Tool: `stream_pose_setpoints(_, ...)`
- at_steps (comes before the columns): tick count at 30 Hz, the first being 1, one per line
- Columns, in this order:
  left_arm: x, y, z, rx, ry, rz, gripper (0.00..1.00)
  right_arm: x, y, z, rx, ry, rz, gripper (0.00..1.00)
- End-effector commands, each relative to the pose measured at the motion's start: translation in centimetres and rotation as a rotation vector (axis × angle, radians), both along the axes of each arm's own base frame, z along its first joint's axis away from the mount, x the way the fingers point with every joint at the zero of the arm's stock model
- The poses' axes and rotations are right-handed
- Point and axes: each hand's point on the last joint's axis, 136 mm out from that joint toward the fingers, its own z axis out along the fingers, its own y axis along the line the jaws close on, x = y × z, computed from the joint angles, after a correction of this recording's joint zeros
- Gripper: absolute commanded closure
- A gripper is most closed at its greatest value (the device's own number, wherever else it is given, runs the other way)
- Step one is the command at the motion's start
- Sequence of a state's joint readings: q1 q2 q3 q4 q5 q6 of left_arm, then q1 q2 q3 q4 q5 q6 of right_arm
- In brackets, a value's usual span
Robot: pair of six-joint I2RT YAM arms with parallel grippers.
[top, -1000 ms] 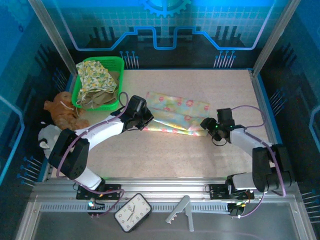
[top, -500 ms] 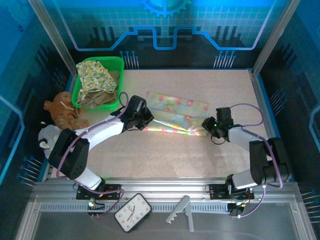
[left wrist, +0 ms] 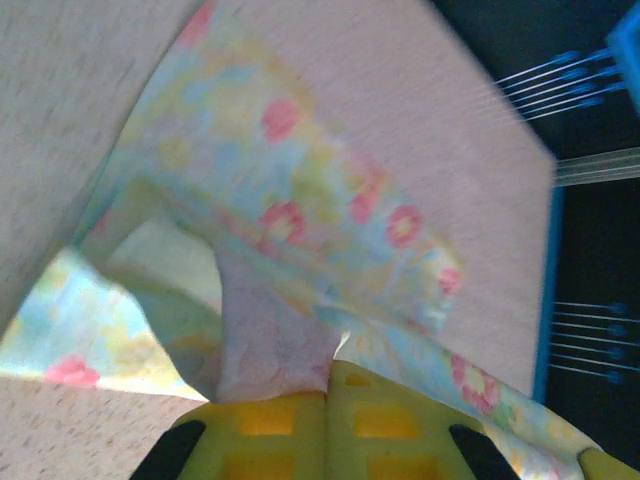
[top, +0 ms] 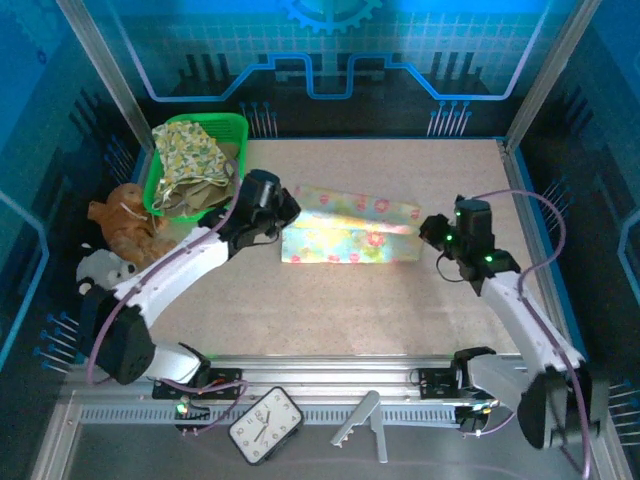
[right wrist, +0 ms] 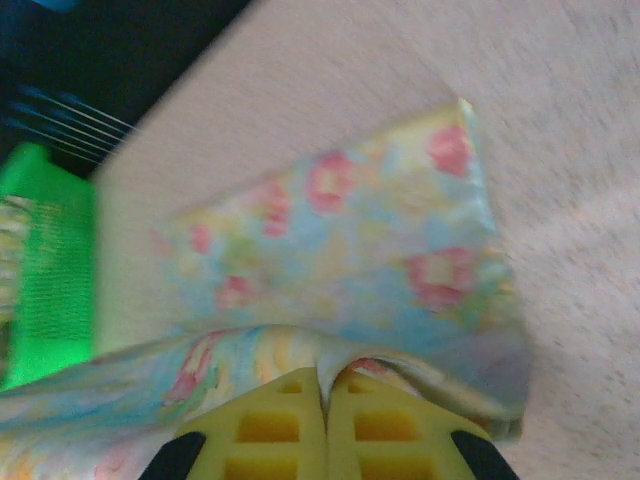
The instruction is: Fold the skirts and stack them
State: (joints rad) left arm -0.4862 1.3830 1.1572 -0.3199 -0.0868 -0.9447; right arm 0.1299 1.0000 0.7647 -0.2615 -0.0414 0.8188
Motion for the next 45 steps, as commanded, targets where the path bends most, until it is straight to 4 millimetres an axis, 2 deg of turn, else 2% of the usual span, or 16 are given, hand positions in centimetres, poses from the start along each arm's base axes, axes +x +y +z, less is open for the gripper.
stream_pose_setpoints(1,-0.2,1.6,9.1,0.047,-0.224,-0.005,1.0,-1.2,0.0,8.4,0.043,-0.17,0.005,1.0)
stream_pose_setpoints(3,-0.2,1.9,13.8,0.039,-0.352,-0.003,1.0,-1.2,-0.1,12.8,0.053,-0.278,0.002,1.0)
stream_pose_setpoints(6,0.5,2.2,18.7,0.038,-0.499,0.01,1.0,-0.3,0.3,17.4,0.061,-0.4,0.02,1.0)
stream_pose_setpoints(10,3.3,2.8,21.6,0.092,-0.601,0.061,1.0,2.9,0.3,21.3,0.004,-0.529,0.027,1.0)
stream_pose_setpoints(15,8.8,4.5,23.8,0.132,-0.65,0.11,1.0,9.4,0.8,23.8,-0.063,-0.599,0.041,1.0)
stream_pose_setpoints(21,14.6,6.9,26.6,0.205,-0.727,0.162,1.0,16.4,1.7,25.3,-0.05,-0.618,0.064,1.0)
stream_pose_setpoints(25,16.4,7.3,29.4,0.224,-0.761,0.112,1.0,17.9,2.0,27.4,-0.045,-0.645,0.092,1.0)
stream_pose_setpoints(28,15.5,6.8,31.0,0.248,-0.783,0.065,1.0,17.9,2.0,27.7,-0.04,-0.642,0.135,1.0)
stream_pose_setpoints(31,14.6,6.2,27.7,0.24,-0.709,0.017,1.0,17.1,3.0,24.9,-0.056,-0.592,0.241,1.0)
stream_pose_setpoints(33,13.2,6.0,24.0,0.231,-0.654,0.009,1.0,16.2,4.0,21.0,-0.074,-0.533,0.33,1.0)
stream_pose_setpoints(37,8.7,5.6,10.9,0.238,-0.416,0.018,1.0,12.0,5.0,9.3,-0.07,-0.335,0.433,1.0)
stream_pose_setpoints(38,6.9,5.7,6.5,0.218,-0.322,0.023,1.0,10.2,5.1,5.3,-0.058,-0.257,0.445,1.0)
stream_pose_setpoints(42,-1.1,6.2,-6.4,0.147,-0.011,0.079,1.0,2.2,5.9,-5.9,0.037,0.01,0.466,0.95)
stream_pose_setpoints(43,-3.4,7.1,-9.4,0.145,0.083,0.12,0.9,0.1,6.4,-7.9,0.076,0.073,0.479,0.87)
stream_pose_setpoints(44,-5.5,8.0,-11.6,0.131,0.164,0.163,0.69,-1.8,6.6,-9.6,0.101,0.138,0.477,0.73)
stream_pose_setpoints(45,-7.1,8.5,-12.9,0.111,0.211,0.192,0.55,-3.2,6.6,-10.7,0.112,0.183,0.471,0.6)
